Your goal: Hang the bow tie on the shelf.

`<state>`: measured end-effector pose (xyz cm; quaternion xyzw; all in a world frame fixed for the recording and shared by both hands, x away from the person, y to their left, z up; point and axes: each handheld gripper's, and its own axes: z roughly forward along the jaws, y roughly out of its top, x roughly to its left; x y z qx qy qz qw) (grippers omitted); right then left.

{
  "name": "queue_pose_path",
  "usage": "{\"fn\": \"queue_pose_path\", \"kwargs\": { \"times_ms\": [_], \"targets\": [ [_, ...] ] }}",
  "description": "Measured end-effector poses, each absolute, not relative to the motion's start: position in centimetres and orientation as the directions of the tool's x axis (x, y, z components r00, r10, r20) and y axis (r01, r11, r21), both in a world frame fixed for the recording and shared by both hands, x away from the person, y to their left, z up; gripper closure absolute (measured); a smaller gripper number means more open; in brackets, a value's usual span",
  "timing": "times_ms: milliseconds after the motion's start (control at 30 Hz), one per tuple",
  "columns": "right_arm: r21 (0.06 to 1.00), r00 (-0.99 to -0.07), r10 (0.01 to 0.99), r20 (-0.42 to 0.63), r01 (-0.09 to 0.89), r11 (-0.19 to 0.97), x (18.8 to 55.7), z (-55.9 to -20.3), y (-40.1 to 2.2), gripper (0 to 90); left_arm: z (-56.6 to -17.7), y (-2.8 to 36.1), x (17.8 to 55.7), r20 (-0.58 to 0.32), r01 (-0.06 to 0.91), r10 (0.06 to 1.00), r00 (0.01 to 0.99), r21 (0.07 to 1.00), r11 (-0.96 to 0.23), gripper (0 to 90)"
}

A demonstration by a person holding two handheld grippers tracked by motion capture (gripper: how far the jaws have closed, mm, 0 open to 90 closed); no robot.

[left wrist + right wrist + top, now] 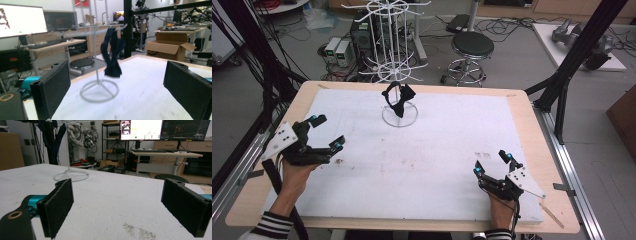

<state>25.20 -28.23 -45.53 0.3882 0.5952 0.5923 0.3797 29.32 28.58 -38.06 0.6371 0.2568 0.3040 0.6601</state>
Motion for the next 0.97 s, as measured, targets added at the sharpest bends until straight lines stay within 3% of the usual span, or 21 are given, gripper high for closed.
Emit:
{"fn": "queue_pose_path", "kwargs": {
  "times_ms": [400, 967],
  "targets": [
    [1.0, -0.409, 0.913, 0.003, 0.007, -0.001, 25.2, -45.5, -28.3, 10.0, -44.2, 30.6, 27.0, 0.005, -0.07, 0.796, 0.606, 0.996, 0.047, 7.7],
    [1.0, -0.41, 0.912, -0.001, -0.005, -0.001, 25.1, -45.6, -28.2, 10.0, -45.6, 29.9, 27.1, 0.018, -0.055, 0.827, 0.561, 0.998, 0.016, 7.7]
  ]
}}
